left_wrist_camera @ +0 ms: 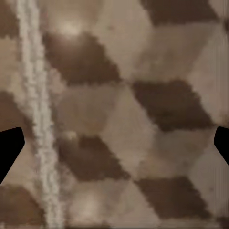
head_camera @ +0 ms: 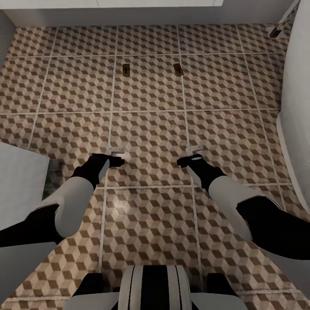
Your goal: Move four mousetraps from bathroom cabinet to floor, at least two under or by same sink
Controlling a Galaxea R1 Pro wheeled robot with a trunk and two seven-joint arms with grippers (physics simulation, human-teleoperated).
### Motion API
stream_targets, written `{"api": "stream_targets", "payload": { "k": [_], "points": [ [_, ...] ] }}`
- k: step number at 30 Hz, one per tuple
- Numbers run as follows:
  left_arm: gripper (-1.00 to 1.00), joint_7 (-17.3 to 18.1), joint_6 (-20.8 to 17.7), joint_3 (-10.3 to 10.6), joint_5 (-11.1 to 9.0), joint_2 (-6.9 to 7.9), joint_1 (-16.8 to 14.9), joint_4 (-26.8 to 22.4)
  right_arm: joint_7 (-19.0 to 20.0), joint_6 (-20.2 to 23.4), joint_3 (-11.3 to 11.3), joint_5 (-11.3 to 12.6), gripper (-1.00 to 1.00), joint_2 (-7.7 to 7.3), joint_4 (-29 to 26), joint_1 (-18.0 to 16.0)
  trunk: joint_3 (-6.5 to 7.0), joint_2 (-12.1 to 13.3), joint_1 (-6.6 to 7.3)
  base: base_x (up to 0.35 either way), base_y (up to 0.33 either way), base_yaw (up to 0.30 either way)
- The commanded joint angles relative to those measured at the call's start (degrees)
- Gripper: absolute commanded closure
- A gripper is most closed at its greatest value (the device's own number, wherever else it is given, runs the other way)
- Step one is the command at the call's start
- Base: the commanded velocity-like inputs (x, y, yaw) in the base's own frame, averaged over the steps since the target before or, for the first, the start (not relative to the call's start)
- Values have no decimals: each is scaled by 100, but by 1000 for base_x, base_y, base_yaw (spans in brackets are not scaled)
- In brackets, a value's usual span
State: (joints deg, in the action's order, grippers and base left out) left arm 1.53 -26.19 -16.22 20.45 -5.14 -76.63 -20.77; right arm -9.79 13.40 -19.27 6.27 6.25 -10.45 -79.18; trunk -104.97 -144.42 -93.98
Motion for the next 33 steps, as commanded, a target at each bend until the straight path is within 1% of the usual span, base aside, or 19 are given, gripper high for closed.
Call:
{"api": "stream_targets", "payload": {
  "k": [1, 18, 33],
  "points": [
    [-100, 15, -28, -39, 38, -15, -1, -12, -32, 32, -50, 60, -100, -2, -10, -1, -3, -1, 1, -45, 0, 0],
    [-100, 14, -34, -39, 38, -24, -1, -15, -32, 32, -51, 59, -100, -1, -10, -1, -3, -1, 1, -9, 0, 0],
    [-100, 4, -35, -39, 38, -22, -1, -18, -32, 32, -51, 59, -100, -1, -10, -1, 330, 19, 40, 0, 0, 0]
  ]
}}
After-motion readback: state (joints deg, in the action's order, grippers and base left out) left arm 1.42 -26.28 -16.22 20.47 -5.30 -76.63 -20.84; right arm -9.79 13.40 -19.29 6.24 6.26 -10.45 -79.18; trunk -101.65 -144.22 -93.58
